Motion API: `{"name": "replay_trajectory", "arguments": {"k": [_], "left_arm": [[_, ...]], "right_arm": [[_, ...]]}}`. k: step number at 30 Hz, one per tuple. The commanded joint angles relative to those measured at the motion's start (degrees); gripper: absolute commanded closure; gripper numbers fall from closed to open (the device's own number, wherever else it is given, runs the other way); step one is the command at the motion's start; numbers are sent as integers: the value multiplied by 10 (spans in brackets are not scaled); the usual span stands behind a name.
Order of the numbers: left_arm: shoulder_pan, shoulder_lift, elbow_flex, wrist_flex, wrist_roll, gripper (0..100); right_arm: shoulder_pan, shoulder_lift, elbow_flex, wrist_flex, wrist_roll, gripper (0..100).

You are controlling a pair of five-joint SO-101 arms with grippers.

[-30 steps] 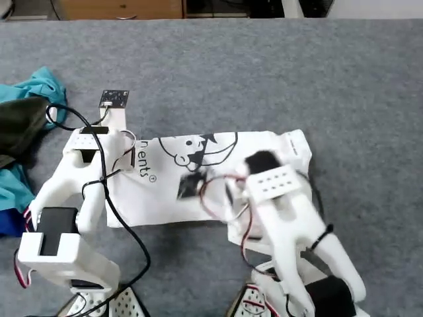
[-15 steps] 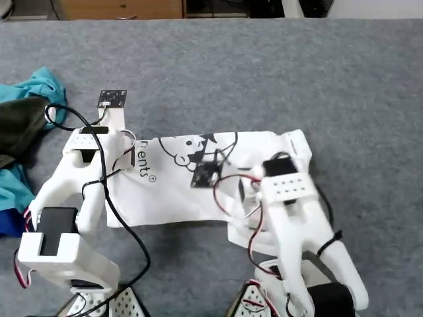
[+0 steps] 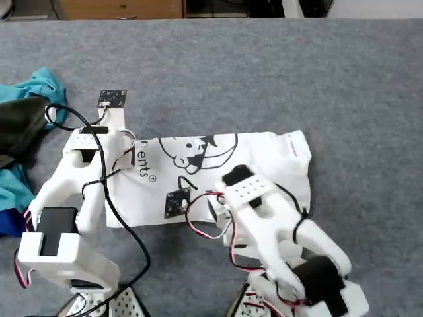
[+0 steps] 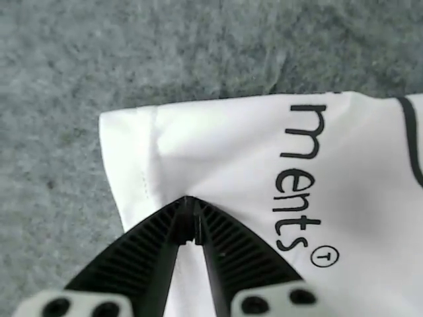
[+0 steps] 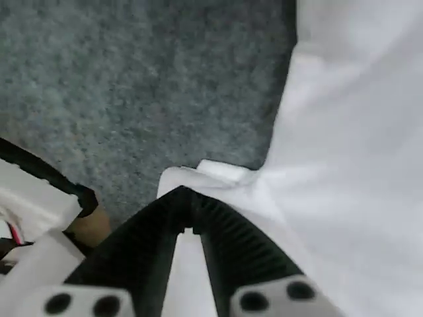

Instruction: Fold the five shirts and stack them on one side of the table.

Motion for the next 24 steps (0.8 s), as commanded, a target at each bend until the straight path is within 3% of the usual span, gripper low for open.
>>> {"name": "replay_trajectory", "arguments": {"k": [1,9,14,19,24], "left_arm": [[-14,0,-21,-5,3,981],[-15,0,-21,-5,2,981],[-13,-4,-24,1,2,981],[-13,-24,-91,118,3,981],[-29,-40,-128,143,5,981]], "right_arm": [[7,15,-23,-4,-11,995],[175,-46,-185,111,47,996],[257,-39,-337,110,47,995],[281,65,-420,48,-23,995],[307,222,-514,39,-72,995]]}}
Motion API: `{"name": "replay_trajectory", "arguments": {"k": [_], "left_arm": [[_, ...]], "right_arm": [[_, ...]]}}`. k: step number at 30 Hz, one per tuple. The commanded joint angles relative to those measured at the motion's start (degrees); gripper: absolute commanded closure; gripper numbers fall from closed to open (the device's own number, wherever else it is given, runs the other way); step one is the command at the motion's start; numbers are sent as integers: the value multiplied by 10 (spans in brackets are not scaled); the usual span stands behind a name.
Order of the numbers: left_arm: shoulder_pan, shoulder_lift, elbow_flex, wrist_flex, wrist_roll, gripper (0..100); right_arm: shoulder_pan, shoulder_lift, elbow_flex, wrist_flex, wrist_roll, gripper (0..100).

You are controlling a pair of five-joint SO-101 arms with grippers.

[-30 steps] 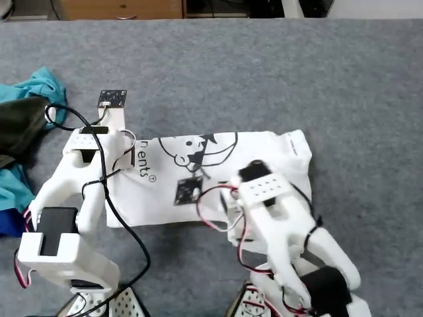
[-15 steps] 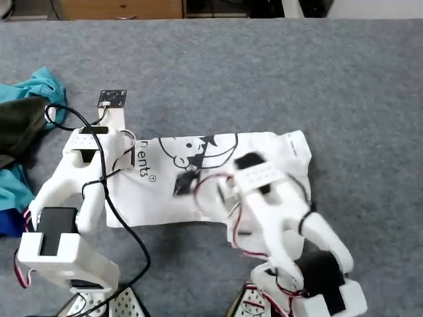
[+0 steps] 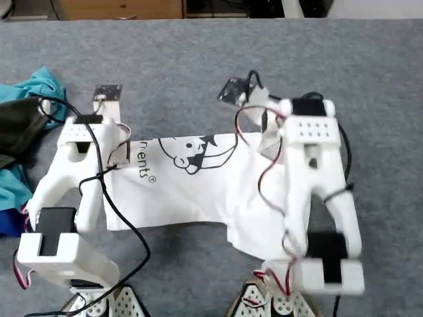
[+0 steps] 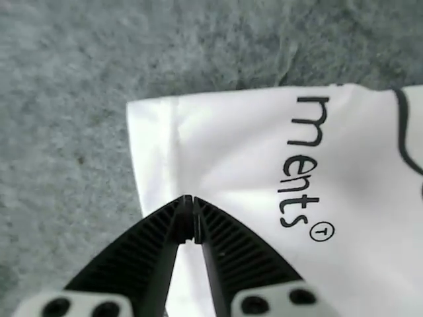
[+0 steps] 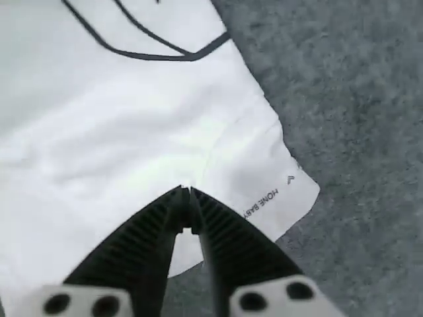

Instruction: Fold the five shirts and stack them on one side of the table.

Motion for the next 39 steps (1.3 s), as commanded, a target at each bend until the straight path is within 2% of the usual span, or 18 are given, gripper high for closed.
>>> {"name": "replay_trajectory", "arguments": {"k": [1,4,9,15,21,23,29,35,39], "left_arm": [[-18,-23,-39,5,6,981],[-25,-1,-25,-49,7,981],[-28,78,-22,-120,18,981],[-75,118,-80,-102,107,981],[-94,114,-91,-101,105,981],[-93,112,-92,-101,89,981],[-72,75,-135,-32,83,981],[-24,-2,-149,10,83,981],[-25,-27,-129,33,80,981]], "right_arm": [[33,107,-96,-11,-40,995],[65,201,-182,-2,-62,995],[95,335,-348,92,-56,996],[148,495,-544,165,-56,996],[164,606,-771,274,-56,996],[167,615,-822,278,-59,996],[170,552,-806,278,-59,996],[149,412,-678,277,-59,996],[138,315,-581,277,-53,996]]}}
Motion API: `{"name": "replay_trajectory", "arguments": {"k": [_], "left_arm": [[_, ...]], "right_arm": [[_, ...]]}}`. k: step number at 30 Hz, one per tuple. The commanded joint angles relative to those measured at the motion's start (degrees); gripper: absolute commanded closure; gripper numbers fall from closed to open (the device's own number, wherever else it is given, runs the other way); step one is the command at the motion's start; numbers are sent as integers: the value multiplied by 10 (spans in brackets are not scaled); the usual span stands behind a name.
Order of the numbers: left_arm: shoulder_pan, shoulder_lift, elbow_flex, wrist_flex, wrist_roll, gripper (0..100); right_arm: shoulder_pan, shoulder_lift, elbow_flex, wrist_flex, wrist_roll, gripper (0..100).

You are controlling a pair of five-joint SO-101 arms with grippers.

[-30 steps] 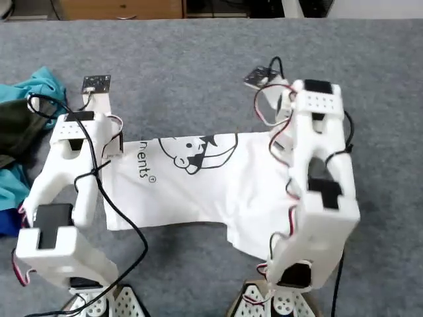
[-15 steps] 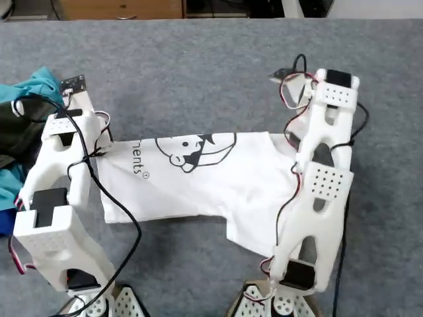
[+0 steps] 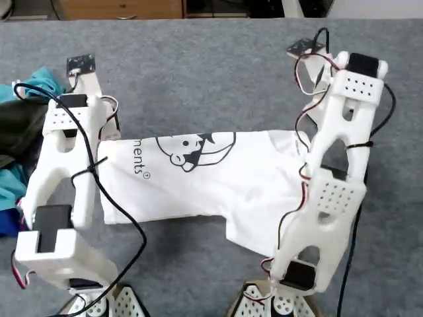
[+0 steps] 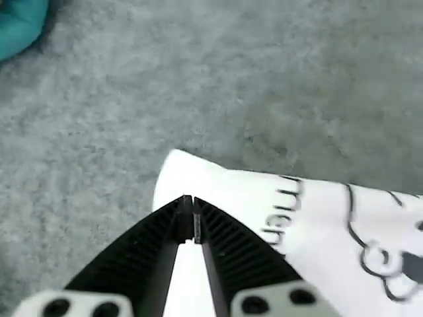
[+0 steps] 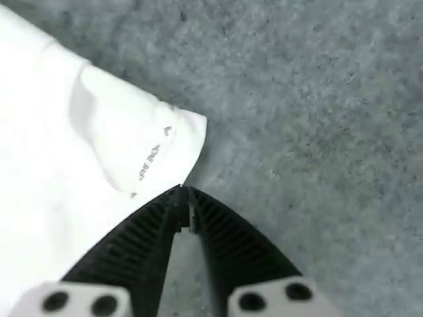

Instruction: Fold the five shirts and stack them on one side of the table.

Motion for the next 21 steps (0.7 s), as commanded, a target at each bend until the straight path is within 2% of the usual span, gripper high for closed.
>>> {"name": "replay_trajectory", "arguments": {"k": [1,5,9,14,17,21], "left_arm": [[-3,-42,6,20,-21,981],[-3,-90,112,17,-105,982],[-12,-257,291,-71,-132,982],[-16,-407,484,-209,-128,980],[-16,-400,522,-242,-126,956],[-41,-342,534,-300,-56,882]], "right_arm": [[-15,-125,86,13,14,996],[-24,-313,291,12,122,996],[-29,-514,510,-30,179,994],[-69,-662,706,-39,229,992],[-114,-695,789,-42,244,961],[-175,-699,882,-55,274,832]]}}
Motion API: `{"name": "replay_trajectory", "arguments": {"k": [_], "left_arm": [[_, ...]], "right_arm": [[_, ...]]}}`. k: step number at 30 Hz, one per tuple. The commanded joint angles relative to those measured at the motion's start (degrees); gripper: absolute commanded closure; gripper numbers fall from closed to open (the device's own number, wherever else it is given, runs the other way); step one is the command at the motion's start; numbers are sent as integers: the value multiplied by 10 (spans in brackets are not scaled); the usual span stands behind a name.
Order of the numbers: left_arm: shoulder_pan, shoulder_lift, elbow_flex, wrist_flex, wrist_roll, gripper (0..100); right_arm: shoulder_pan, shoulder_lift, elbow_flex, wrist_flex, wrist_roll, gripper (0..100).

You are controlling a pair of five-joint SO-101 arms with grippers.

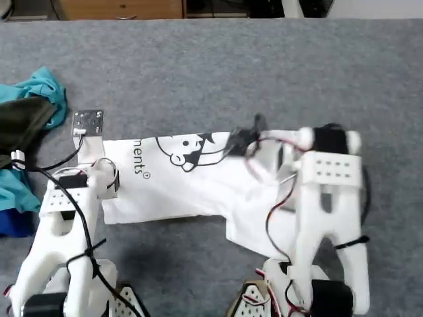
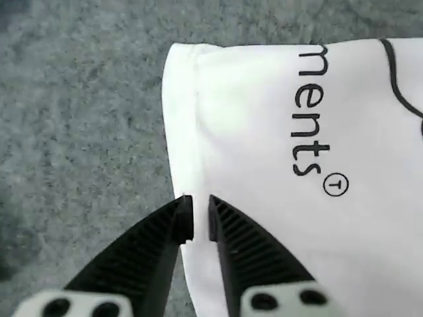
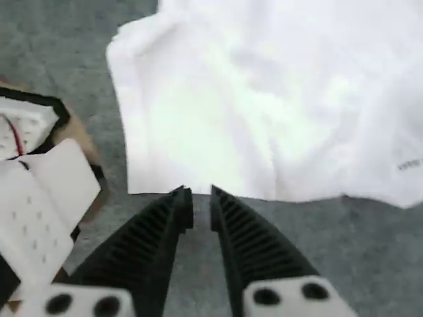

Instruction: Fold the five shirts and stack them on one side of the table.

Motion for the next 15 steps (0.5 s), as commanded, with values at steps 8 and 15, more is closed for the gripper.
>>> {"name": "replay_trajectory", "arguments": {"k": [8,15], "left_arm": [[-47,80,-41,-49,51,883],[-47,80,-43,-49,51,883]], "right_arm": [[-153,-19,203,-111,24,756],[-204,-19,270,-172,8,756]]}}
